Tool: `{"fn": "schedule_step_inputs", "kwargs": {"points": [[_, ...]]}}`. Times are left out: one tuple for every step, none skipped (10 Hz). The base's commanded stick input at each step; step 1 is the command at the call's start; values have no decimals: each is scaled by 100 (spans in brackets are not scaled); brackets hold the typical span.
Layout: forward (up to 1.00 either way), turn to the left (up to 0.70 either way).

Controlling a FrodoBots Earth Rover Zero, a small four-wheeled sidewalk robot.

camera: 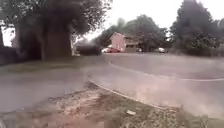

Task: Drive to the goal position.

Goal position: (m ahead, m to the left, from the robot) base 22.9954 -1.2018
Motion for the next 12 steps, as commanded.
{"fn": "schedule_step_inputs", "kwargs": {"points": [[70, 0], [70, 0], [70, 0], [70, 0], [70, 0], [70, 0], [70, 0], [70, 0], [70, 0], [70, 0], [70, 0], [70, 0]]}}
